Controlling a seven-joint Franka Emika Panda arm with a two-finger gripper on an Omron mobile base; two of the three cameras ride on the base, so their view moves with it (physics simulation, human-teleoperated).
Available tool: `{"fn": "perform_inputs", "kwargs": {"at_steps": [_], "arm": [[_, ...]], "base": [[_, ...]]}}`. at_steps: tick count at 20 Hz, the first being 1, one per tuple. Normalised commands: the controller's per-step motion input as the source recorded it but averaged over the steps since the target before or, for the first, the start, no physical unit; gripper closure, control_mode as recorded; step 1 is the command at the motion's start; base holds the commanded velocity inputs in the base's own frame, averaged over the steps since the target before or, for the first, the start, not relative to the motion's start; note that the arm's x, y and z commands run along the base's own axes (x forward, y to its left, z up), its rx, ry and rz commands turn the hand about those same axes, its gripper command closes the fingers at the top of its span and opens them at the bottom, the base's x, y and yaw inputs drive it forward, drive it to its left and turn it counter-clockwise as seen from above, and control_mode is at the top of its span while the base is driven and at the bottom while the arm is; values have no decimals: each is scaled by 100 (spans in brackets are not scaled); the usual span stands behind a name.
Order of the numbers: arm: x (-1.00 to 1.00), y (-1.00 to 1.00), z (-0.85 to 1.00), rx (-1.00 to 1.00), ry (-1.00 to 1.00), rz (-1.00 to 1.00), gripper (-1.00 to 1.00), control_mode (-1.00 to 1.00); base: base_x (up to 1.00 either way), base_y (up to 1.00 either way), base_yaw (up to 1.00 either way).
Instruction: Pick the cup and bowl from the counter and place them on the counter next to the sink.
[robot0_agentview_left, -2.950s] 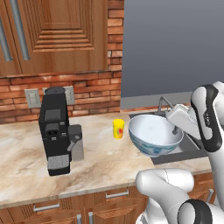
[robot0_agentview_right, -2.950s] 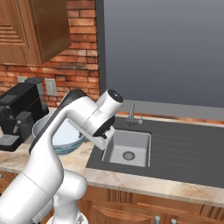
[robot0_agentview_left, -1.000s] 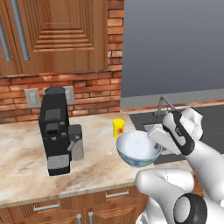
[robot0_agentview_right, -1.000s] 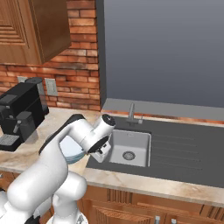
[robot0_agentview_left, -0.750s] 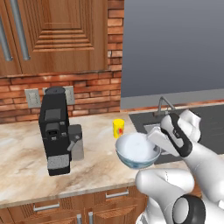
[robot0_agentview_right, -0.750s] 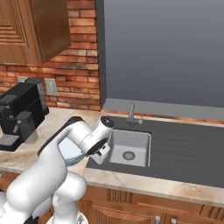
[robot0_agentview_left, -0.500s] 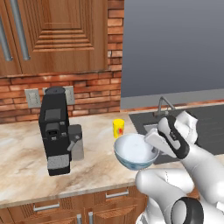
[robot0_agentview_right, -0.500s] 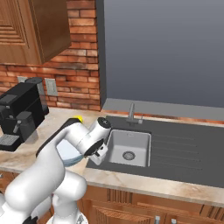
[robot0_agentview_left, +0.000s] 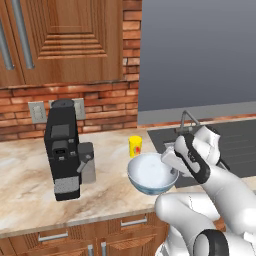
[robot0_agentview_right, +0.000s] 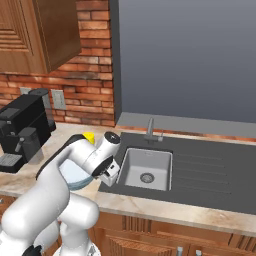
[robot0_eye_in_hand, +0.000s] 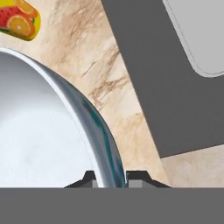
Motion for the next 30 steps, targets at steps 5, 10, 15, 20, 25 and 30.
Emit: {"fn": "perform_inputs", "kwargs": {"at_steps": [5, 10, 15, 20, 25, 30], "arm": [[0, 0, 0, 0, 0, 0, -100, -100], [0, 0, 0, 0, 0, 0, -100, -100], [0, 0, 4, 0, 0, 0, -100, -100], [-11, 0, 44, 0, 0, 0, -100, -100], [-27, -9, 38, 1, 0, 0, -100, -100], [-66, -20, -1, 0, -12, 0, -100, -100]], "base": [[0, 0, 0], [0, 0, 0], [0, 0, 0], [0, 0, 0], [0, 0, 0], [0, 0, 0]]}}
